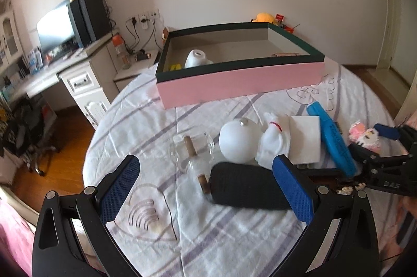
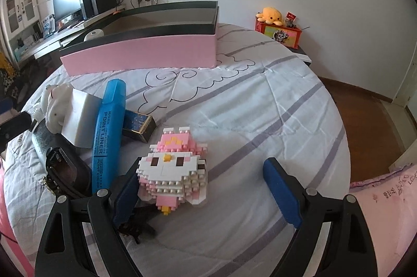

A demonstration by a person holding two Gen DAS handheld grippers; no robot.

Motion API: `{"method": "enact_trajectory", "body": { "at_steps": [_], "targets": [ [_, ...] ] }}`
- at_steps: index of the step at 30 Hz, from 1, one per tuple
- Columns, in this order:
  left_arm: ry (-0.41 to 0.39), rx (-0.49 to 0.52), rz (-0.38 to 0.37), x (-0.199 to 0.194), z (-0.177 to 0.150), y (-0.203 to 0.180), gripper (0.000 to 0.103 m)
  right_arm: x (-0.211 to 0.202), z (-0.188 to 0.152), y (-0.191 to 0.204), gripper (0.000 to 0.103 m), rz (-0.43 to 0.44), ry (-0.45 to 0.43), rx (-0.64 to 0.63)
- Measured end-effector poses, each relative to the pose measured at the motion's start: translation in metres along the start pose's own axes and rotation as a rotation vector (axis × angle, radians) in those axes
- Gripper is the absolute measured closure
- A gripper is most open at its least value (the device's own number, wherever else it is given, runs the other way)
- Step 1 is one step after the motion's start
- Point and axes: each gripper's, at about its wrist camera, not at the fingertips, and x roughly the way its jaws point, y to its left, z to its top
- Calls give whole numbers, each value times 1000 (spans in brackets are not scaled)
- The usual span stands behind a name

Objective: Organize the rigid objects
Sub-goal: 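Move the left tool to the white round device while the right tool approaches the Hello Kitty block figure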

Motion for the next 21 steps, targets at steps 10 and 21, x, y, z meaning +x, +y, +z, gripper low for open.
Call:
{"method": "enact_trajectory", "body": {
  "at_steps": [10, 21],
  "targets": [
    [19, 60, -85, 25, 14, -19, 3, 6, 4, 2, 3, 32, 27, -25],
    [30, 26, -152, 39, 21, -22, 12, 6, 4, 3, 0, 38, 25, -19]
  ]
}}
